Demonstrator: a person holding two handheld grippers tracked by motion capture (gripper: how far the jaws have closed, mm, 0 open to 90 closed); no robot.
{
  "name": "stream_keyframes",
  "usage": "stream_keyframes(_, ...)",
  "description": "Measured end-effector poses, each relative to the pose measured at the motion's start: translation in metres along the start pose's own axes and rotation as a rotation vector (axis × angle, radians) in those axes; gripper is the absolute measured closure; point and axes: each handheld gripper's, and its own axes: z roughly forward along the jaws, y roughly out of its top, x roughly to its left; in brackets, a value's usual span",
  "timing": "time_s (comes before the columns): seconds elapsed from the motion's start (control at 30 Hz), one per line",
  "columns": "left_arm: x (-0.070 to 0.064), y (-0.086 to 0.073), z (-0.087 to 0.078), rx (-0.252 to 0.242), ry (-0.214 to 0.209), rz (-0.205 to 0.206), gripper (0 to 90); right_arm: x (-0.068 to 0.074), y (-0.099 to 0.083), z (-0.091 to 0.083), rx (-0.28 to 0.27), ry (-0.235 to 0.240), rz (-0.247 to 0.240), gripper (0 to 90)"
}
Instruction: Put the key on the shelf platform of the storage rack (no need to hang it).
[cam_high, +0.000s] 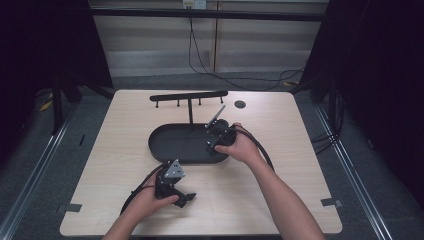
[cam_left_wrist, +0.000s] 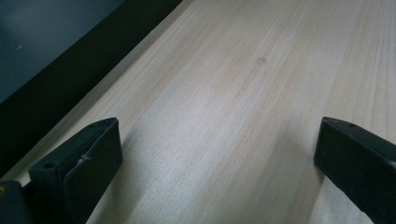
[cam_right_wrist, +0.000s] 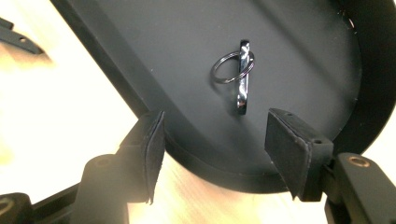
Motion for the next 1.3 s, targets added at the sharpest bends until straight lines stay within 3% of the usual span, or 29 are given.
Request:
stream_keyframes(0.77, 0.000, 0.000, 0.000, 0.001, -0.001, 0.000, 0.7, 0.011, -0.013, -0.027, -0.018, 0.016, -0.048, 35.9)
stream_keyframes(1.3, 0.000, 0.000, 0.000, 0.000, 0.000, 0.003, 0.7, 0.006, -0.033, -0.047, -0.037, 0.001, -0.029, 35.8)
